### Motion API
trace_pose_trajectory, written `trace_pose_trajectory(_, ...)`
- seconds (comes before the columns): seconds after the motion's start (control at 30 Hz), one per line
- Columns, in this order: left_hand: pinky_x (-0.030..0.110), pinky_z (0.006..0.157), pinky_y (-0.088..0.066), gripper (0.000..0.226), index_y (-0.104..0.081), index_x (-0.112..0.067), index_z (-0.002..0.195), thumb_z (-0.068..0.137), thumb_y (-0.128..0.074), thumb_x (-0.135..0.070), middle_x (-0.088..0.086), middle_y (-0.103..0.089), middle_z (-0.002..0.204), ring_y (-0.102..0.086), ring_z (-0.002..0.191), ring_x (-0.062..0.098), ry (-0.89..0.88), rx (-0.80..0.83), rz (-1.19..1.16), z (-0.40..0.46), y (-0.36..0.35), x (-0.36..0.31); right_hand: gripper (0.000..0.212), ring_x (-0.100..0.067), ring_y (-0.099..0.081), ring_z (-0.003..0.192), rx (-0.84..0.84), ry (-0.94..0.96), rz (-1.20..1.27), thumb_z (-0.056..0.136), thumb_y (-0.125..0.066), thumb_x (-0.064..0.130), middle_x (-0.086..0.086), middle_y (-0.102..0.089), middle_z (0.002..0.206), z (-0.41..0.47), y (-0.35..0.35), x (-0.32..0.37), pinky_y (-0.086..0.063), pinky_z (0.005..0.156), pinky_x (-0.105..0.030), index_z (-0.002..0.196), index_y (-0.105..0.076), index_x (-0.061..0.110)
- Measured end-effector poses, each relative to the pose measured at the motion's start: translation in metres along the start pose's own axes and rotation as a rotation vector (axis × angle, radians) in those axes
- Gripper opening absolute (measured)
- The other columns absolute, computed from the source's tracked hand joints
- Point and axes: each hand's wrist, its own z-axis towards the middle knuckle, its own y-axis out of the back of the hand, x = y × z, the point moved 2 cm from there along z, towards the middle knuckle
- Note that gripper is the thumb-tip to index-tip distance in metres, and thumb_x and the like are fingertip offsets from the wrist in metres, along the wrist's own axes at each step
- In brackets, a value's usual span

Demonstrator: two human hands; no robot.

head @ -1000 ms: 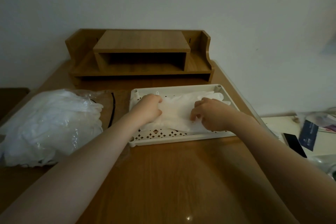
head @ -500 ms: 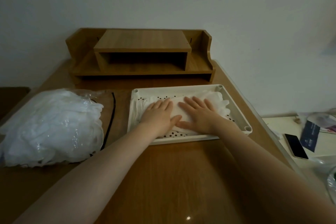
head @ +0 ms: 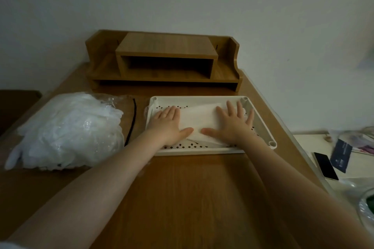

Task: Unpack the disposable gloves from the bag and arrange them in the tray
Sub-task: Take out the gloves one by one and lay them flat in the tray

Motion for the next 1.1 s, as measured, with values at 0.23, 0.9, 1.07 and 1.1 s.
trace_pose_trajectory(0.23, 0.034, 0.068, -0.055, 0.039, -0.038, -0.021, 0.140, 0.101, -0.033, -0.026, -0.002, -0.065, 0.107, -0.064, 0.082, 0.013, -0.094, -0.680, -0.544, -0.067, 0.061, 0.010, 0.033, -0.020, -0.052, 0.119, -0.390, 0.309, 0.561, 0.100, -0.043, 0.030, -0.004, -0.060, 0.126, -0.021, 0.051, 0.092, -0.038, 0.094, -0.025, 0.122, -0.062, 0.014)
trace_pose_trajectory(0.9, 0.016, 0.067, -0.042, 0.030, -0.053, -0.025, 0.106, 0.089, -0.048, 0.000, -0.006, -0.061, 0.106, -0.056, 0.088, 0.007, -0.021, -0.335, -0.680, -0.085, 0.048, 0.107, 0.017, -0.024, -0.055, 0.090, -0.164, 0.293, 0.458, 0.091, -0.048, 0.007, -0.010, -0.063, 0.093, -0.019, -0.010, 0.230, -0.044, 0.077, -0.030, 0.097, -0.062, 0.003)
trace_pose_trajectory(1.07, 0.019, 0.072, -0.041, 0.034, -0.054, -0.025, 0.118, 0.086, -0.058, -0.016, -0.009, -0.054, 0.113, -0.053, 0.101, 0.008, 0.016, -0.231, -0.659, -0.086, 0.047, 0.110, 0.025, -0.017, -0.050, 0.061, -0.059, 0.122, 0.973, 0.093, -0.055, 0.024, -0.008, -0.056, 0.068, -0.022, 0.017, 0.199, -0.044, 0.059, -0.025, 0.073, -0.060, 0.009)
trace_pose_trajectory(1.1, 0.019, 0.073, -0.041, 0.036, -0.054, -0.025, 0.121, 0.086, -0.060, -0.020, -0.010, -0.053, 0.113, -0.052, 0.102, 0.008, 0.016, -0.227, -0.636, -0.086, 0.046, 0.109, 0.027, -0.021, -0.054, 0.065, -0.043, 0.114, 1.066, 0.094, -0.055, 0.027, -0.013, -0.061, 0.073, -0.023, 0.019, 0.195, -0.048, 0.063, -0.029, 0.078, -0.064, 0.007)
